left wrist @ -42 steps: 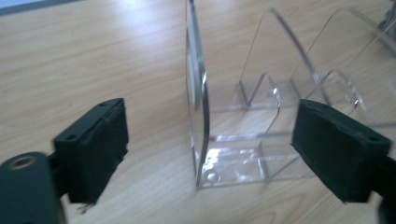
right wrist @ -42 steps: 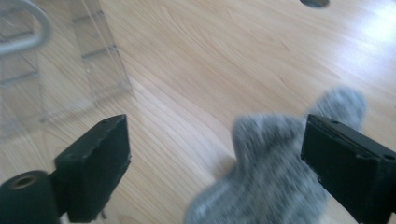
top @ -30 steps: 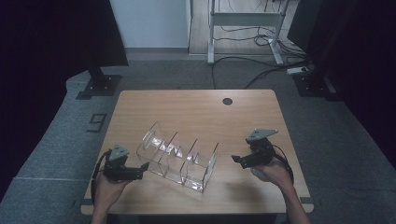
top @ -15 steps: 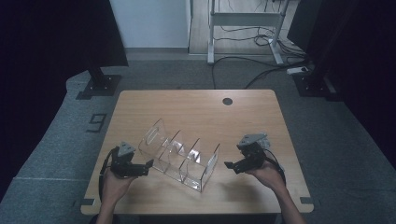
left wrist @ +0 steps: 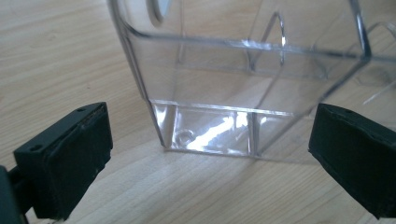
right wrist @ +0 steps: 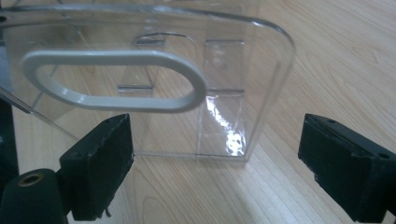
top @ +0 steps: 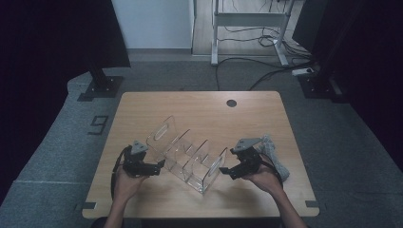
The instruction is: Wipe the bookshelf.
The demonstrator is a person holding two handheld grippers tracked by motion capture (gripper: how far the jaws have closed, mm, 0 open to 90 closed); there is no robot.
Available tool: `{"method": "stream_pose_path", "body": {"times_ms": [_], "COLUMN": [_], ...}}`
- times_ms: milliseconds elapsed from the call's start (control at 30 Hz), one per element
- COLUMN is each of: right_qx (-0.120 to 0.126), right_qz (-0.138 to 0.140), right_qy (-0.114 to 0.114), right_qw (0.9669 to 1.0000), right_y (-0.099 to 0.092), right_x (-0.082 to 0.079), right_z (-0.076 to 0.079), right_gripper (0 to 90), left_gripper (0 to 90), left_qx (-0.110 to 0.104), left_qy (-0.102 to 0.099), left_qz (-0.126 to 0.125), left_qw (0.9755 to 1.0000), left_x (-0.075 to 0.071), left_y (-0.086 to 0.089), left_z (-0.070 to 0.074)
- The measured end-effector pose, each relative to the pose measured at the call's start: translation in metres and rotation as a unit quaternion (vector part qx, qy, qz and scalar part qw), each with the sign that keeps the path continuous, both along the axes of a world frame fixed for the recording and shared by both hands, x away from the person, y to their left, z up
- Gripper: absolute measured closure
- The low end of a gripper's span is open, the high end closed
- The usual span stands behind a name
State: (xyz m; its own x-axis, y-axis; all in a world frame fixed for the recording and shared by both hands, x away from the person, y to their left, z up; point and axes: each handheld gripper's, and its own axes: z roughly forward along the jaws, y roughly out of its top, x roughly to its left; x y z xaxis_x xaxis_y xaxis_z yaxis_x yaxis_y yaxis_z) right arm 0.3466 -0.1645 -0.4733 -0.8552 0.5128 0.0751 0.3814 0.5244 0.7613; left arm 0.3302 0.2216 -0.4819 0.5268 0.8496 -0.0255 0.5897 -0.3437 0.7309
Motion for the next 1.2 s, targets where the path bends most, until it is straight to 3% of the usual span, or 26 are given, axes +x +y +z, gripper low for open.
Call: {"method": "stream_pose_path", "body": {"times_ms": [467, 833, 1200], "right_qx": [0.022, 0.012, 0.006], "right_qz": [0.020, 0.051, 0.082], "right_qy": [-0.002, 0.010, 0.019], "right_qw": [0.9996, 0.9986, 0.9964], "right_y": [0.009, 0.012, 0.028], "right_x": [-0.005, -0.020, -0.034], "right_z": [0.004, 0.008, 0.012], "right_gripper": [11.9, 13.2, 17.0], "left_gripper": [0.0, 0.0, 0.0], "left_qx": [0.000, -0.001, -0.011], "left_qy": [0.007, 0.006, 0.005], "left_qz": [-0.021, -0.035, -0.039], "left_qw": [0.9998, 0.9994, 0.9992], "left_x": [0.006, 0.005, 0.004], "left_y": [-0.023, -0.035, -0.039], "left_z": [-0.005, -0.006, -0.005]}}
